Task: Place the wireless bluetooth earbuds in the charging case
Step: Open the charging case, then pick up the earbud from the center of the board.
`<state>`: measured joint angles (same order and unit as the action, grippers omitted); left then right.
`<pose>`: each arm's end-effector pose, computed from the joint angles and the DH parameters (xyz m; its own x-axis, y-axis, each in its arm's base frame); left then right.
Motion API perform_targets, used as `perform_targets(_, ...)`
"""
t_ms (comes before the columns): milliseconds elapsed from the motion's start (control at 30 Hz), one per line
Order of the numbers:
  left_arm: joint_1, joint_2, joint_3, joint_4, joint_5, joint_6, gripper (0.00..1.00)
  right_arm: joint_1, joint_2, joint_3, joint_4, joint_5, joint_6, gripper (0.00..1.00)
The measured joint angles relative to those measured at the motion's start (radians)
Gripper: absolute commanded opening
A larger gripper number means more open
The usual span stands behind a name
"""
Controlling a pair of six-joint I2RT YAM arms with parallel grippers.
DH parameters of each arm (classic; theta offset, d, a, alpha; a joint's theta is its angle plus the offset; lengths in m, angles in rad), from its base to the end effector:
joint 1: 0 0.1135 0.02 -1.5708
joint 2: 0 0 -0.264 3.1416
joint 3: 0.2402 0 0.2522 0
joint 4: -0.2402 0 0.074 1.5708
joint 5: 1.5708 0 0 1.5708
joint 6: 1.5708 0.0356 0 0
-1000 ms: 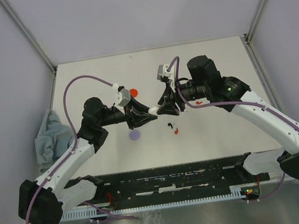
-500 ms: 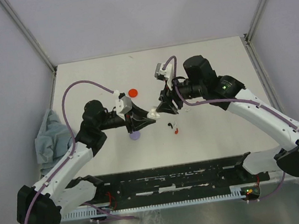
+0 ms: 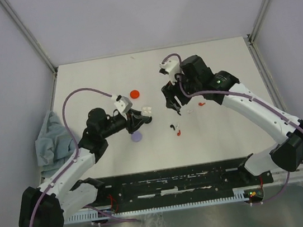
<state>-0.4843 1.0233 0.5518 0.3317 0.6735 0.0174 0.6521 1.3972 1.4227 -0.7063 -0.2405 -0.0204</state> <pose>0.1922 -0.1262 0.2669 -0.1075 0.0719 -0.9916 0.9125 0.4030 -0.0697 0.2350 0.1901 0.3714 -0.4851 -0.3953 -0.7800 -0.7465 0.6517 0.1340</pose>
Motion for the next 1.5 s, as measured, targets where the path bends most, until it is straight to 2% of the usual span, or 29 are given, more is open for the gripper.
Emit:
perform_targets(300, 0.066, -0.152, -0.035, -0.051, -0.152, -0.013, 0.03, -0.021, 0.13, -0.06, -0.081, 0.148, 0.081, 0.73)
perform_targets(467, 0.068, -0.211, -0.035, -0.111, -0.214, 0.027, 0.03, -0.057, 0.267, -0.075, -0.084, 0.223, 0.086, 0.68)
perform_targets(767, 0.068, -0.222, -0.035, -0.144, -0.22, 0.063, 0.03, -0.112, 0.479, 0.002, -0.113, 0.313, 0.027, 0.57)
perform_targets(967, 0.068, -0.229, -0.035, -0.144, -0.219, 0.065, 0.03, -0.131, 0.562, 0.071, -0.129, 0.333, -0.011, 0.48)
perform_targets(1500, 0.068, -0.228, -0.035, -0.144, -0.211, 0.066, 0.03, -0.144, 0.686, 0.119, -0.156, 0.327, -0.037, 0.41)
